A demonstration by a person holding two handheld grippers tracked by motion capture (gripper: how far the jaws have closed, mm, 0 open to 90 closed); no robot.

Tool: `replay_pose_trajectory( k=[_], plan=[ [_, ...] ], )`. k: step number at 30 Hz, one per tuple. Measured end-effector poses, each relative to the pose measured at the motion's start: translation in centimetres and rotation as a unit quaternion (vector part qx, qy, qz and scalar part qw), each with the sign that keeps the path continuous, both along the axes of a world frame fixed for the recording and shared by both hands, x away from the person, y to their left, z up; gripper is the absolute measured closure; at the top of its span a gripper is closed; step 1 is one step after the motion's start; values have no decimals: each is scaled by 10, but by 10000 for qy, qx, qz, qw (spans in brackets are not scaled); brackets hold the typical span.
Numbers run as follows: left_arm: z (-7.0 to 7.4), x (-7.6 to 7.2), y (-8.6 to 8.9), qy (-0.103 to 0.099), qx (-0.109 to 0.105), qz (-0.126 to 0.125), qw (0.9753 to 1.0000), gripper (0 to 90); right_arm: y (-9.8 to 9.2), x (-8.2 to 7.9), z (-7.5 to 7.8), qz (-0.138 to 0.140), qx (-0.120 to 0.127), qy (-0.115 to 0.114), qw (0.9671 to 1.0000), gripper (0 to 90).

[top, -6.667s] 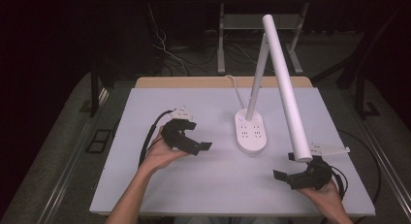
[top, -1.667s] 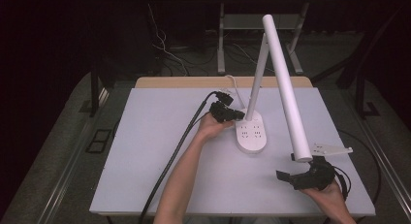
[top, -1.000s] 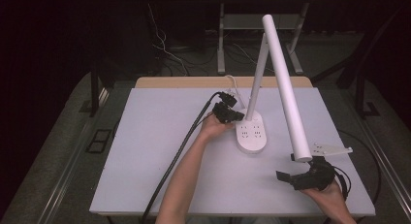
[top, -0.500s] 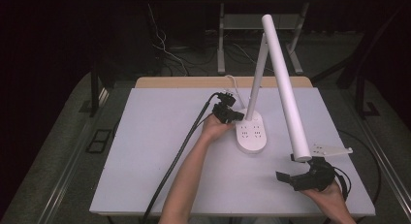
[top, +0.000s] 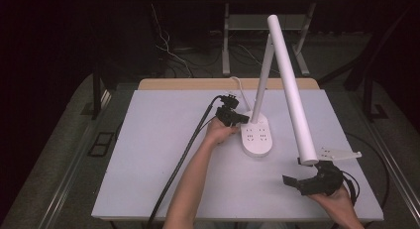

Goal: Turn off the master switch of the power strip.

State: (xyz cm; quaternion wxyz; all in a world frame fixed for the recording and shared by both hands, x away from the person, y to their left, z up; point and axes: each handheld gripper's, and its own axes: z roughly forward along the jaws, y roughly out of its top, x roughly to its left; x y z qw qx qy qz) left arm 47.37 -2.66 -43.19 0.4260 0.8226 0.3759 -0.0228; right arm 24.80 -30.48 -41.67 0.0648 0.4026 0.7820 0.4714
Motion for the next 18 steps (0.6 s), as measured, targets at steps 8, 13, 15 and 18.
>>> replay_pose_trajectory(
  k=[8,13,15,18],
  plan=[
    [1,-2,1,-114,-89,-87,9999,900,2,-1,-1,13,-26,-1,10000,0],
    [0,-5,5,-334,-72,-119,9993,900,-1,-1,-2,-34,6,15,10000,0],
    [0,-5,10,-335,-224,-16,9992,900,-1,-1,-2,-36,3,6,10000,0],
    [3,-6,17,-375,-254,-18,9990,900,-1,-1,-2,-38,-2,0,10000,0]
  ],
)
